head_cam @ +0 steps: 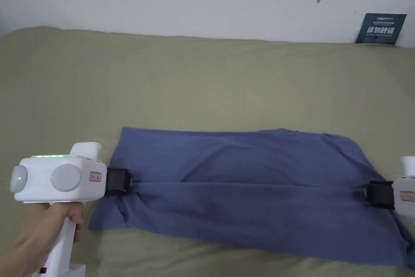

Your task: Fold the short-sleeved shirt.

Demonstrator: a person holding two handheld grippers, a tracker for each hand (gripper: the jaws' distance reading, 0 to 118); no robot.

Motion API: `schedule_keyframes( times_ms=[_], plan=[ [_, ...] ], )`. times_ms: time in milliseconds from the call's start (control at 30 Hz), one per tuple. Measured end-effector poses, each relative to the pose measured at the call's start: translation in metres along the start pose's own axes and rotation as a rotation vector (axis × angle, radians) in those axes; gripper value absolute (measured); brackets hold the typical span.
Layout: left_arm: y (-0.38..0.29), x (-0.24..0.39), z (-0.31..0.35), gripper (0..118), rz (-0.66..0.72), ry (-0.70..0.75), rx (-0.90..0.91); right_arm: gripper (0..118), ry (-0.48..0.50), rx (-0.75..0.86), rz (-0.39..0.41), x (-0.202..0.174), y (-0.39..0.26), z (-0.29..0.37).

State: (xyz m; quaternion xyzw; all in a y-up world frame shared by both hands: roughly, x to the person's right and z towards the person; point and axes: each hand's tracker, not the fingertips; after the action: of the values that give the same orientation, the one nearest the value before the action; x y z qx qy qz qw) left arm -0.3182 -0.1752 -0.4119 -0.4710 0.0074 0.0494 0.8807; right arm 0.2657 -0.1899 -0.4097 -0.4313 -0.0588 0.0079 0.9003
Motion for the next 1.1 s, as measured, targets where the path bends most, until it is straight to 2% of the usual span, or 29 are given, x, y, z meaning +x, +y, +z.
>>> schedule_keyframes(
  times_ms=[33, 67, 100, 167, 200, 233, 267, 300, 333, 400, 467, 500, 567, 600, 633, 733, 767, 800, 833, 867, 900, 933, 967, 1000, 1033, 1100],
  plan=[
    [-0.004, 0.000, 0.007, 116, -0.007, 0.036, 0.014, 109, -0.008, 0.003, -0.015, 0.005, -0.005, 0.005],
    [-0.007, -0.003, 0.016, 112, -0.009, 0.057, 0.067, 108, -0.006, 0.126, -0.037, 0.011, -0.009, 0.015],
    [-0.009, -0.006, 0.022, 111, -0.011, 0.062, 0.070, 108, -0.008, 0.064, -0.041, 0.016, -0.017, 0.018],
    [-0.019, -0.008, 0.035, 107, -0.004, 0.111, 0.086, 109, 0.004, 0.051, -0.071, 0.023, -0.026, 0.039],
    [-0.024, -0.009, 0.040, 93, 0.006, 0.103, 0.086, 106, -0.001, 0.061, -0.087, 0.027, -0.033, 0.046],
    [-0.027, -0.015, 0.042, 71, 0.018, 0.085, 0.073, 93, -0.001, 0.063, -0.089, 0.029, -0.039, 0.055],
    [-0.031, -0.016, 0.044, 35, 0.030, 0.067, 0.063, 66, 0.003, 0.069, -0.095, 0.030, -0.043, 0.062],
    [-0.036, -0.015, 0.044, 0, 0.046, 0.053, 0.045, 4, -0.008, 0.072, -0.102, 0.031, -0.049, 0.065],
    [-0.043, -0.015, 0.046, 0, 0.051, 0.060, 0.042, 0, -0.026, 0.117, -0.079, 0.033, -0.057, 0.068],
    [-0.047, -0.011, 0.048, 0, 0.048, 0.035, 0.012, 0, 0.046, 0.050, -0.131, 0.039, -0.064, 0.071],
    [-0.050, -0.005, 0.049, 0, 0.036, 0.027, 0.014, 0, 0.003, 0.077, -0.099, 0.036, -0.073, 0.075],
    [-0.050, -0.002, 0.048, 20, 0.034, 0.032, 0.013, 0, 0.006, 0.079, -0.089, 0.036, -0.076, 0.075],
    [-0.048, 0.002, 0.038, 103, 0.027, 0.046, -0.002, 0, 0.018, 0.067, -0.090, 0.033, -0.067, 0.081],
    [-0.049, 0.004, 0.029, 118, 0.022, 0.070, -0.031, 0, 0.020, 0.068, -0.093, 0.031, -0.068, 0.081],
    [-0.050, 0.009, 0.026, 109, 0.017, 0.090, -0.011, 0, 0.024, 0.067, -0.093, 0.029, -0.068, 0.081],
    [-0.053, 0.021, 0.006, 105, -0.031, 0.124, -0.084, 0, 0.045, 0.059, -0.083, 0.030, -0.067, 0.077],
    [-0.048, 0.018, 0.005, 97, -0.037, 0.120, -0.106, 0, 0.049, 0.054, -0.078, 0.028, -0.067, 0.075],
    [-0.048, 0.019, 0.003, 77, -0.039, 0.127, -0.104, 0, 0.052, 0.055, -0.074, 0.028, -0.068, 0.075],
    [-0.049, 0.019, 0.002, 64, -0.042, 0.133, -0.100, 0, 0.054, 0.055, -0.066, 0.027, -0.069, 0.074],
    [-0.048, 0.019, 0.006, 48, -0.021, 0.060, -0.095, 12, 0.056, 0.054, -0.061, 0.026, -0.068, 0.072],
    [-0.050, 0.020, 0.010, 10, -0.002, 0.053, -0.077, 65, 0.062, 0.048, -0.060, 0.026, -0.068, 0.071],
    [-0.050, 0.021, 0.012, 8, -0.022, 0.061, -0.059, 109, 0.073, 0.042, -0.067, 0.029, -0.069, 0.067],
    [-0.050, 0.023, 0.012, 8, -0.029, 0.009, -0.045, 116, 0.104, -0.009, -0.077, 0.030, -0.069, 0.059],
    [-0.048, 0.026, 0.013, 8, -0.022, 0.046, -0.061, 107, 0.121, -0.043, -0.079, 0.029, -0.070, 0.054],
    [-0.047, 0.027, 0.011, 8, -0.048, 0.053, -0.072, 105, 0.103, 0.021, -0.099, 0.030, -0.071, 0.060],
    [-0.047, 0.026, 0.011, 8, -0.054, 0.057, -0.067, 105, 0.094, -0.040, -0.062, 0.020, -0.072, 0.051]
  ],
)
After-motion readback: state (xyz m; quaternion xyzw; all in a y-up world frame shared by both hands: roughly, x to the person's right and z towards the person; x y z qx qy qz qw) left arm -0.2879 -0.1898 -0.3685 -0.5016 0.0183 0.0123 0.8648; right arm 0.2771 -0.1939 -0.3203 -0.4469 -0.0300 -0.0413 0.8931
